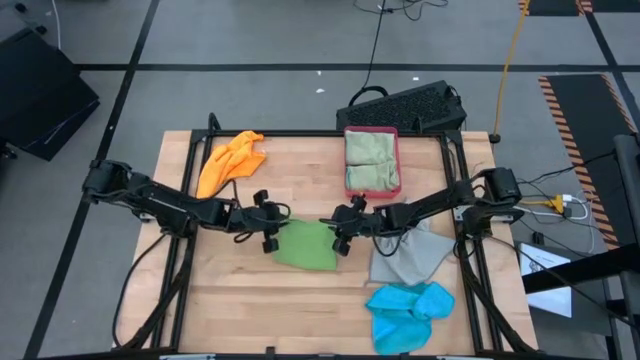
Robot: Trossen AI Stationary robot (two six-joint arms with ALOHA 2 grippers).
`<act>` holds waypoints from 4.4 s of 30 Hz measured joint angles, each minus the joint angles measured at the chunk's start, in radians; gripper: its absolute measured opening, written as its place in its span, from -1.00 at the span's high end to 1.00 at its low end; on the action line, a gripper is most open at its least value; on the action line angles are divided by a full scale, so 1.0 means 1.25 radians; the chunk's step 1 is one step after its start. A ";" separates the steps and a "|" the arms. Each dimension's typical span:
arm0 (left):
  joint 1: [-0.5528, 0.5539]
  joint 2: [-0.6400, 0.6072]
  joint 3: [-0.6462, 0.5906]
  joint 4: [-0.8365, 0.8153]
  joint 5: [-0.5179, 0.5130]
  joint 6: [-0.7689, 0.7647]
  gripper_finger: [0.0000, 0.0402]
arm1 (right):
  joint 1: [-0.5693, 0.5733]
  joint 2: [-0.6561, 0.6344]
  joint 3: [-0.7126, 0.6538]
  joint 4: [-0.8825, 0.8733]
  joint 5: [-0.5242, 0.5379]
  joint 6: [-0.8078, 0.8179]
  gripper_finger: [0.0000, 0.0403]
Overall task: Fold microfiber towels
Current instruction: Fold the dark green microfiber cloth
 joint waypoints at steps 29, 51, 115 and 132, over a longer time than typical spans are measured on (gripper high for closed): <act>-0.205 0.186 -0.105 0.213 0.003 -0.170 0.54 | 0.067 0.321 -0.017 0.703 -0.028 -0.155 0.98; -0.102 0.108 -0.104 0.288 -0.067 0.053 0.54 | 0.046 0.275 -0.015 0.738 -0.023 -0.195 1.00; -0.459 0.147 0.031 -0.001 -0.236 -0.126 0.54 | 0.385 0.059 -0.016 0.158 0.227 -0.089 0.44; -0.489 0.279 0.032 0.023 -0.392 -0.092 -0.25 | 0.472 0.059 -0.016 0.184 0.391 -0.007 0.34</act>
